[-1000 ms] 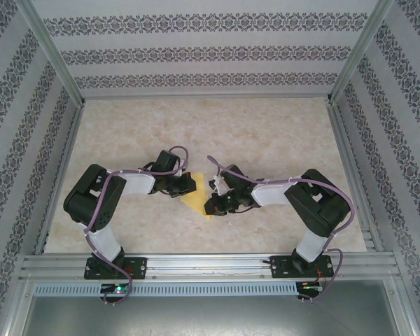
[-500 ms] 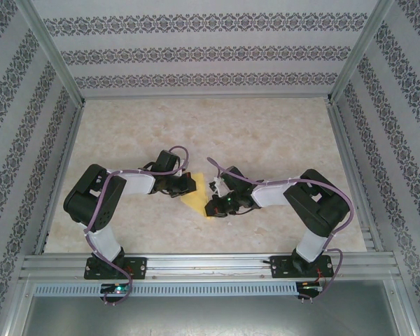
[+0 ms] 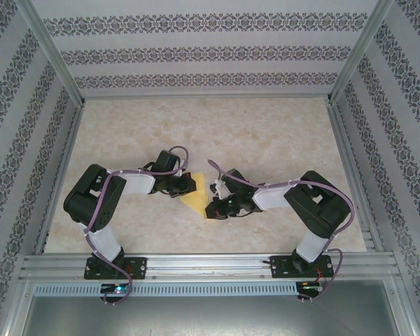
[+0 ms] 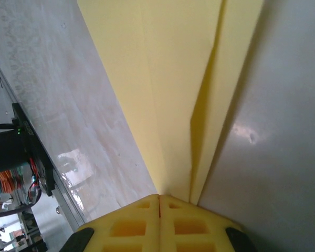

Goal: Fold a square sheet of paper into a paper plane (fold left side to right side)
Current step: Fourth fold the wing at the center of the table.

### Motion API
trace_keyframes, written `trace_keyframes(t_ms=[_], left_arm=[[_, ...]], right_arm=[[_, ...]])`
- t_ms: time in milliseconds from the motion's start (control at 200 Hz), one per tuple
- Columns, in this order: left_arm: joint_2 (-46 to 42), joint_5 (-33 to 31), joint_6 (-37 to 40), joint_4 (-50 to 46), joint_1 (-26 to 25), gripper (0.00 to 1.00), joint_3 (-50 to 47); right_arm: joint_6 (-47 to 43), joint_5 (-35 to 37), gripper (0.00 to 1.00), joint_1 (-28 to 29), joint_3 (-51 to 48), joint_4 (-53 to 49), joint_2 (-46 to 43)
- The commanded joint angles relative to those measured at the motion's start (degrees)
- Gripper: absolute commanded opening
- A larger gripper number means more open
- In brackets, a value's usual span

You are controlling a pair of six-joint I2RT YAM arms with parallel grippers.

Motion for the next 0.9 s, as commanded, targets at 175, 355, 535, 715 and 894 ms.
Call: trace_keyframes(t_ms=[175, 355, 535, 715, 894], left_arm=[[0.27, -5.05, 1.84, -6.51, -0.61, 0.00, -0.75], [0.00, -4.93, 1.75, -6.40, -0.57, 0.00, -0.78], [0.10, -4.61, 1.36, -5.70, -0.61, 0.00, -1.05], [0.03, -4.67, 1.37, -5.74, -0.63, 0.00, -1.04], [0.05, -4.70, 1.37, -5.83, -0.63, 0.00, -0.96]], right_arm=[[0.88, -0.97, 0.00, 0.80, -2.81, -6.64, -7.68], [0.37, -2.99, 0.00, -1.77, -2.01, -6.67, -12.23], [-0.25, -2.59, 0.00, -2.38, 2.48, -4.79, -8.73], [-0.86, 0.90, 0.00, -2.25, 6.99, -3.61, -2.97], [-1.08, 2.48, 0.00, -2.23, 8.51, -3.55, 0.58]])
